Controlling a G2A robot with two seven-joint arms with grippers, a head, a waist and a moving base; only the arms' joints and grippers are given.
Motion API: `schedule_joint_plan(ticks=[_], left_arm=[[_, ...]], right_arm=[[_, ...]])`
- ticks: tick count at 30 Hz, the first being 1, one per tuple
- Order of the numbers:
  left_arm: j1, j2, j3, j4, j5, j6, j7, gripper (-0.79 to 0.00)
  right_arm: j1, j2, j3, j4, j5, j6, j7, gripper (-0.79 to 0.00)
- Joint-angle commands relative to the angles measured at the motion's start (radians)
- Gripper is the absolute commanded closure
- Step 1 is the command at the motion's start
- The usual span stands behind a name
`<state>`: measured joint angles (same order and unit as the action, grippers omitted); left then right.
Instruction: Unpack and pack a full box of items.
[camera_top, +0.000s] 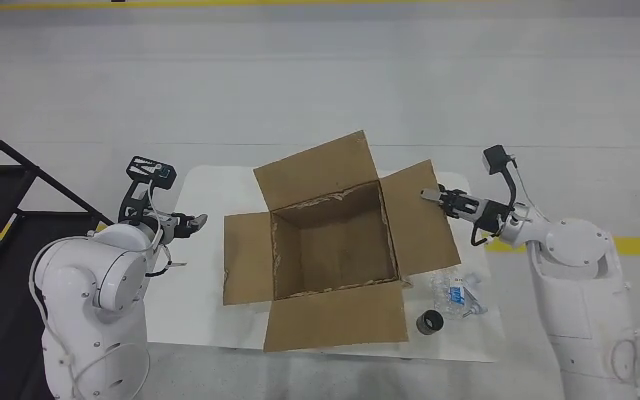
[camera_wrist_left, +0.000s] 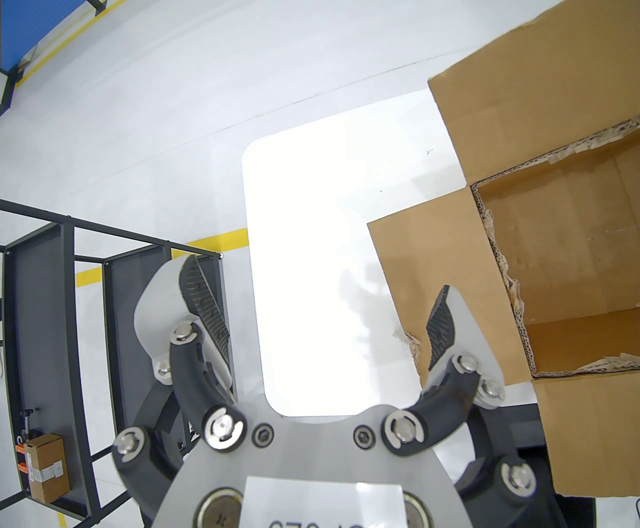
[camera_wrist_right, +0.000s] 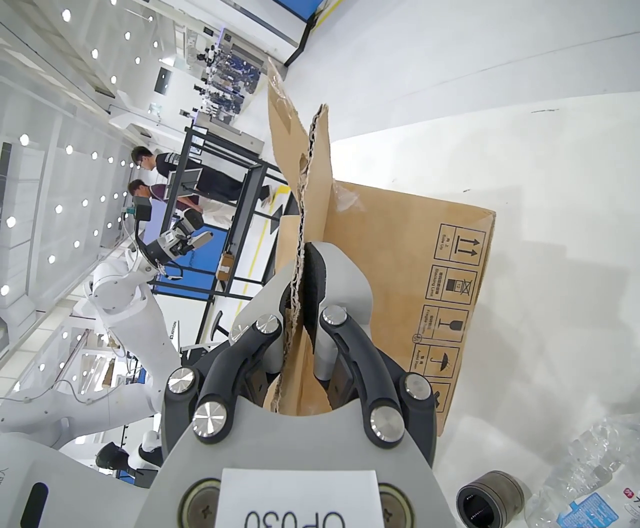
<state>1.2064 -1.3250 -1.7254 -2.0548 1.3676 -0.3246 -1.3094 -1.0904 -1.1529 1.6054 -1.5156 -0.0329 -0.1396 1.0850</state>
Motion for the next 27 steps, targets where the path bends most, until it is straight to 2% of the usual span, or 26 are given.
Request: schedule_joint_plan(ticks=[1, 8, 18, 21, 22, 27], left_arm=[[0.0, 0.0, 0.0, 0.0, 0.0, 0.0, 0.0, -0.785], [0.0, 0.0, 0.0, 0.0, 0.0, 0.0, 0.0, -0.785], [0.0, 0.0, 0.0, 0.0, 0.0, 0.0, 0.0, -0.785], [0.0, 0.0, 0.0, 0.0, 0.0, 0.0, 0.0, -0.785], [0.0, 0.0, 0.0, 0.0, 0.0, 0.0, 0.0, -0.785], [0.0, 0.0, 0.0, 0.0, 0.0, 0.0, 0.0, -0.785]], right_arm=[[-0.001, 0.002, -0.001, 0.027, 0.005, -0.003, -0.009, 0.0], [-0.002, 0.009, -0.007, 0.178, 0.015, -0.032, -0.051, 0.0], [0.052, 0.014, -0.049, 0.425, 0.043, -0.077, -0.032, 0.0], [0.068, 0.015, -0.061, 0.467, 0.045, -0.073, -0.037, -0.385], [0.072, 0.016, -0.064, 0.475, 0.045, -0.071, -0.035, -0.785], [0.084, 0.022, -0.068, 0.492, 0.034, -0.043, -0.049, -0.785]])
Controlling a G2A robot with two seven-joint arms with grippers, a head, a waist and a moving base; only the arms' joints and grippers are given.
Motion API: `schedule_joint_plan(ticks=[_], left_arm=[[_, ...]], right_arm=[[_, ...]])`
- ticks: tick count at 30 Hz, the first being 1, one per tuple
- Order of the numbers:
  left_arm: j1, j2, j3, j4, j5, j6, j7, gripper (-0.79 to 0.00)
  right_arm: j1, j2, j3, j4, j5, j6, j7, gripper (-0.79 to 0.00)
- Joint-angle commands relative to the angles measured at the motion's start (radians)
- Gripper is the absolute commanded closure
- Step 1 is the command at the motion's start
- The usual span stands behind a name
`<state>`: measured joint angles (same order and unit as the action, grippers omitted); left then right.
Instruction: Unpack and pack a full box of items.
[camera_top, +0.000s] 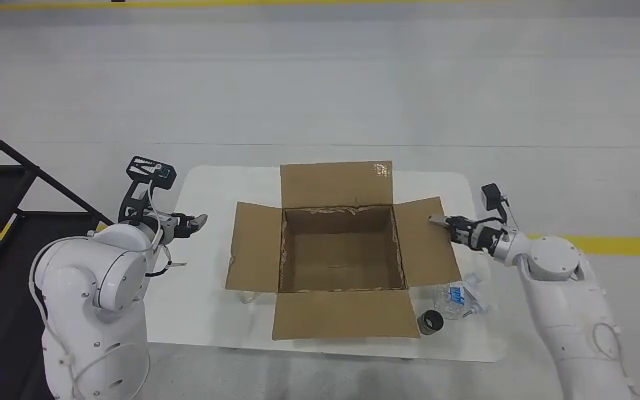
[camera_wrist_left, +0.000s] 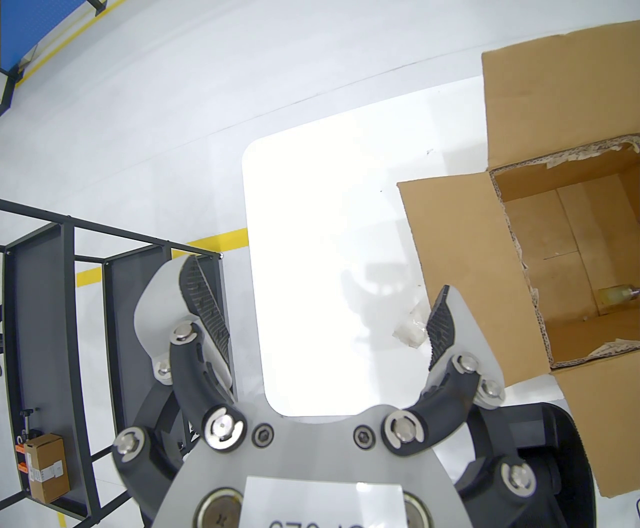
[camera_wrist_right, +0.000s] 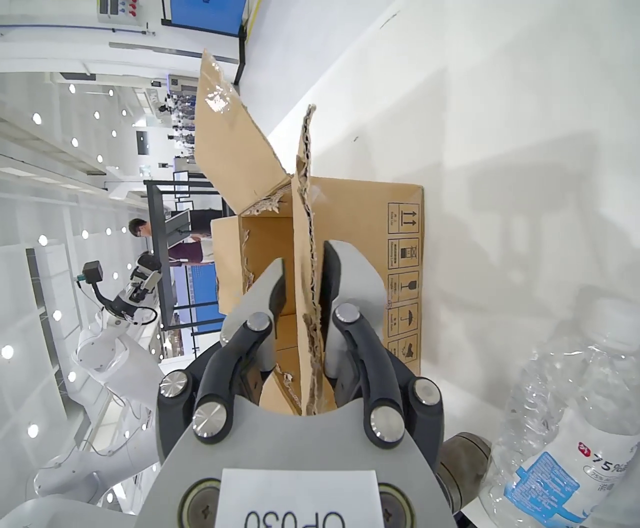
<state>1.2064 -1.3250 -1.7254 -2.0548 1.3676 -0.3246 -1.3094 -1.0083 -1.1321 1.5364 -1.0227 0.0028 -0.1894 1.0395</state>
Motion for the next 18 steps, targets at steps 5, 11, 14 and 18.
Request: schedule_joint_plan(ticks=[5, 11, 14, 18], left_arm=[[0.0, 0.0, 0.0, 0.0, 0.0, 0.0, 0.0, -0.785], [0.0, 0.0, 0.0, 0.0, 0.0, 0.0, 0.0, -0.785], [0.0, 0.0, 0.0, 0.0, 0.0, 0.0, 0.0, -0.785], [0.0, 0.0, 0.0, 0.0, 0.0, 0.0, 0.0, -0.785]], right_arm=[[-0.015, 0.01, 0.036, -0.066, 0.038, 0.058, -0.039, -0.785], [-0.099, 0.022, 0.106, -0.335, 0.055, 0.212, -0.165, -0.785], [-0.146, 0.025, 0.118, -0.491, 0.02, 0.302, -0.241, -0.554], [-0.175, 0.022, 0.064, -0.651, -0.028, 0.413, -0.29, 0.0]])
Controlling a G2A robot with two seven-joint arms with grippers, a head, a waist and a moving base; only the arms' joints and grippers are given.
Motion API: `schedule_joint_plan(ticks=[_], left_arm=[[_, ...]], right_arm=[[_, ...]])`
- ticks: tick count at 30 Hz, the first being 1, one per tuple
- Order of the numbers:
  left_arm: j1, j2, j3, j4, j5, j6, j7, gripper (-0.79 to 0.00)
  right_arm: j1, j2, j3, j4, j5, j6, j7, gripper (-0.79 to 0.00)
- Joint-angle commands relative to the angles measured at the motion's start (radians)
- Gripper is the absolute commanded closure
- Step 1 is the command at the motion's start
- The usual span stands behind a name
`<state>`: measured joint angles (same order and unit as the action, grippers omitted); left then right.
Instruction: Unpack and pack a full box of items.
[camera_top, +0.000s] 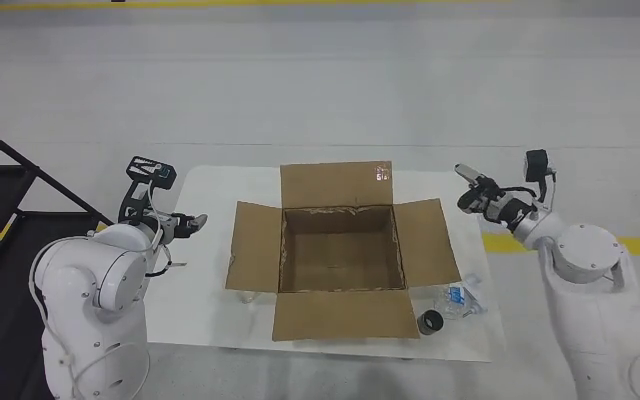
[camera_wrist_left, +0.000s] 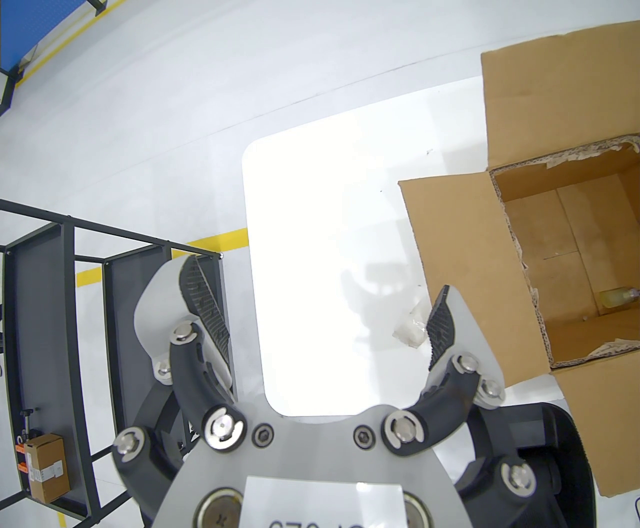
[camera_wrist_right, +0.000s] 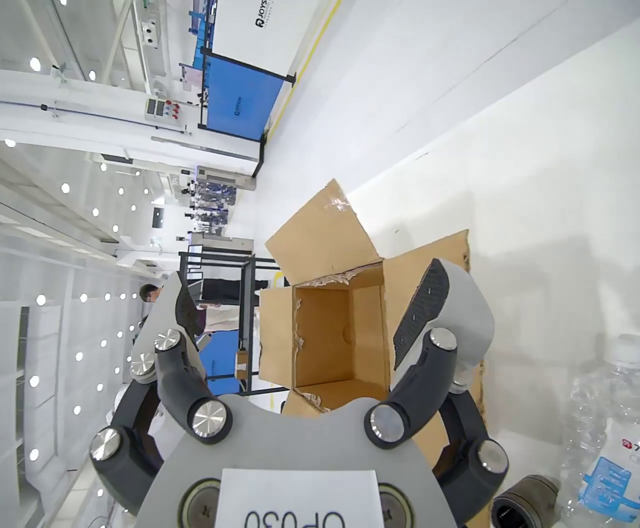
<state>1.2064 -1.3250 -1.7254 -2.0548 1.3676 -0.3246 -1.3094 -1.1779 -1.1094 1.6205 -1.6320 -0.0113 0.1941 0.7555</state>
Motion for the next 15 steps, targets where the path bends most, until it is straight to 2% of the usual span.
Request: schedule_joint_plan(ticks=[1, 6, 13, 15], left_arm=[[0.0, 0.0, 0.0, 0.0, 0.0, 0.0, 0.0, -0.785], [0.0, 0.0, 0.0, 0.0, 0.0, 0.0, 0.0, -0.785], [0.0, 0.0, 0.0, 0.0, 0.0, 0.0, 0.0, -0.785], [0.0, 0.0, 0.0, 0.0, 0.0, 0.0, 0.0, -0.785]], right_arm=[[-0.008, -0.002, -0.044, -0.077, -0.033, 0.056, -0.014, 0.0], [0.035, -0.01, -0.206, -0.143, -0.157, 0.153, -0.027, 0.0], [0.132, -0.04, -0.511, -0.092, -0.446, 0.262, -0.116, 0.0], [0.15, -0.054, -0.559, -0.055, -0.43, 0.269, -0.148, 0.0]])
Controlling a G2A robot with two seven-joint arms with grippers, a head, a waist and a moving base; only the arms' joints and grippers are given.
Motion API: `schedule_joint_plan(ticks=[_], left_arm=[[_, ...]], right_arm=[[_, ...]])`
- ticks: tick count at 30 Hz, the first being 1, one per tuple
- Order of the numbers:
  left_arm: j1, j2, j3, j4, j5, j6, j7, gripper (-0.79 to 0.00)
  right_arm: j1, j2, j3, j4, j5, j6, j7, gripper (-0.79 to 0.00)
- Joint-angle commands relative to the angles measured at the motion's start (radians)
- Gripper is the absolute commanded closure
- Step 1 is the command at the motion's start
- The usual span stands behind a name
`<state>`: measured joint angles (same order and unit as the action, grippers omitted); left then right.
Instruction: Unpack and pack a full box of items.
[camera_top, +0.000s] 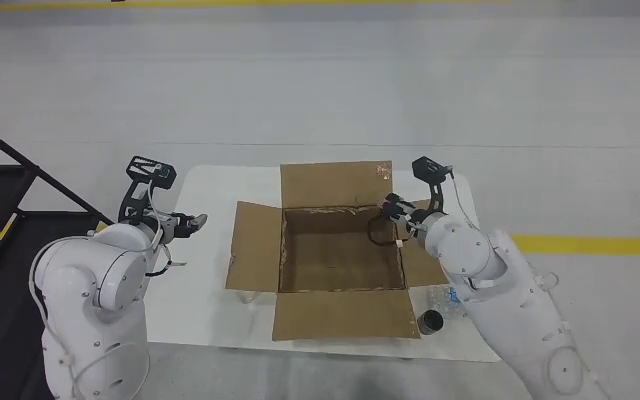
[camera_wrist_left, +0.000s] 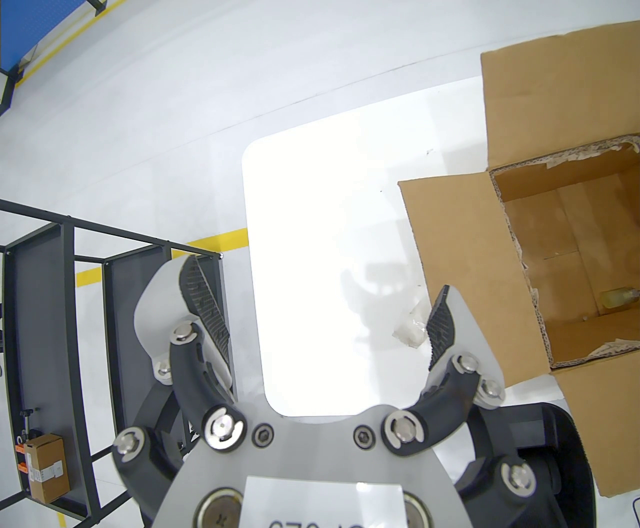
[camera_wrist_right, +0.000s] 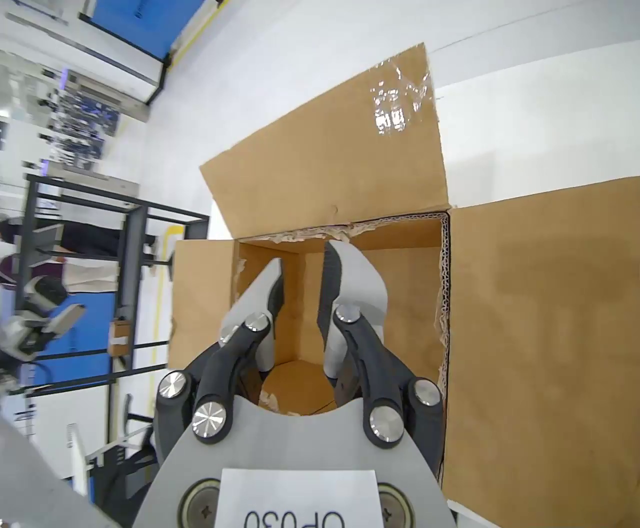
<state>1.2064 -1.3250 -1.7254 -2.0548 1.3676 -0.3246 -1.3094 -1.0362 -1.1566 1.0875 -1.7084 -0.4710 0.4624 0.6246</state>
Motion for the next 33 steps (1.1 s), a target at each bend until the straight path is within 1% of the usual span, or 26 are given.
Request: schedule_joint_plan(ticks=[1, 3, 33], left_arm=[[0.0, 0.0, 0.0, 0.0, 0.0, 0.0, 0.0, -0.785], [0.0, 0.0, 0.0, 0.0, 0.0, 0.0, 0.0, -0.785], [0.0, 0.0, 0.0, 0.0, 0.0, 0.0, 0.0, -0.785]], right_arm=[[0.018, -0.013, -0.04, 0.047, 0.04, -0.003, -0.04, 0.0], [0.028, -0.021, -0.053, 0.076, 0.067, -0.019, -0.059, 0.0], [0.028, -0.021, -0.053, 0.076, 0.067, -0.019, -0.059, 0.0]])
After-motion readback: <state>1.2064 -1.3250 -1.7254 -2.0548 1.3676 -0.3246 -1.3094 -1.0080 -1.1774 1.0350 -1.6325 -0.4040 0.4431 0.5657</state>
